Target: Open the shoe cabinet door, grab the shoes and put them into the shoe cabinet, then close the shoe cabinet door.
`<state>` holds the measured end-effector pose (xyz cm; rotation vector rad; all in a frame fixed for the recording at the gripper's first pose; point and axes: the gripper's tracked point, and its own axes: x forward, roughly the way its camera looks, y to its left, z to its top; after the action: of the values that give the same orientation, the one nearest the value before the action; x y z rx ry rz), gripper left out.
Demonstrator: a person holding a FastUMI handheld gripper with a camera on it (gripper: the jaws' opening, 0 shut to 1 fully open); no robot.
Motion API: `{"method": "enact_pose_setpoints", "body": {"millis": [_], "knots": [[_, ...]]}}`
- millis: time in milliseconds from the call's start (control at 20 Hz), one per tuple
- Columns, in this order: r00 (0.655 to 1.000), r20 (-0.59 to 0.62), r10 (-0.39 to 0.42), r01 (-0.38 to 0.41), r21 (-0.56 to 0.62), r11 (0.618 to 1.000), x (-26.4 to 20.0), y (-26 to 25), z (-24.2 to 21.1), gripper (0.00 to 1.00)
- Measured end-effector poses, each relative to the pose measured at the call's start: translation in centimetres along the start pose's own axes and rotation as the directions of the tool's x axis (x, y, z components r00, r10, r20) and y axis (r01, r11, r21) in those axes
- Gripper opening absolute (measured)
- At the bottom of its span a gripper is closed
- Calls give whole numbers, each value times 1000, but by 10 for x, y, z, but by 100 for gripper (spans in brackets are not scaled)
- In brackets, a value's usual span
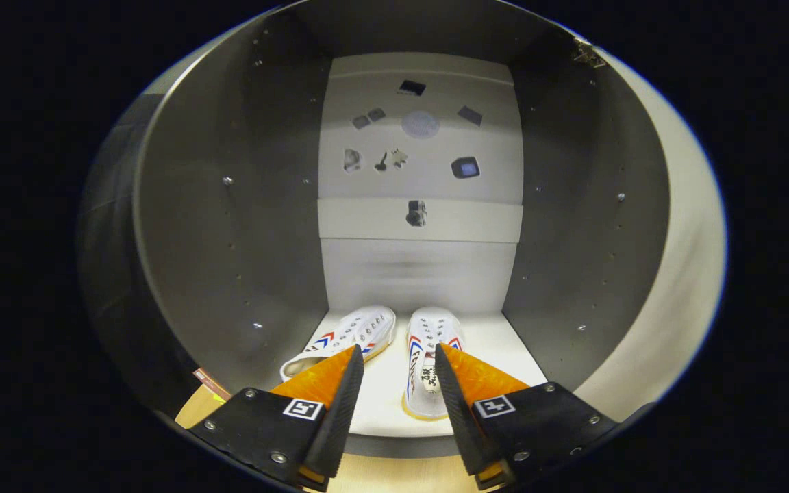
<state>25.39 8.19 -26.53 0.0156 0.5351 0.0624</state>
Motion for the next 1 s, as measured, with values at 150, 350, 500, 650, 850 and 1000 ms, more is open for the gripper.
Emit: {"method": "enact_pose_setpoints", "body": {"millis": [150, 350, 500, 650, 850, 1000], "knots": [[997, 74, 29, -28, -17, 999, -51, 3, 13, 79], [984, 174, 25, -18, -40, 999, -119, -10, 28, 91], [975, 224, -5, 19, -58, 998, -173, -30, 32, 93], [960, 272, -61, 77, -48, 996, -217, -57, 34, 94], [952, 277, -127, 139, -24, 990, -278, -94, 25, 95], [947, 271, -174, 180, 4, 984, -318, -125, 10, 95]]}}
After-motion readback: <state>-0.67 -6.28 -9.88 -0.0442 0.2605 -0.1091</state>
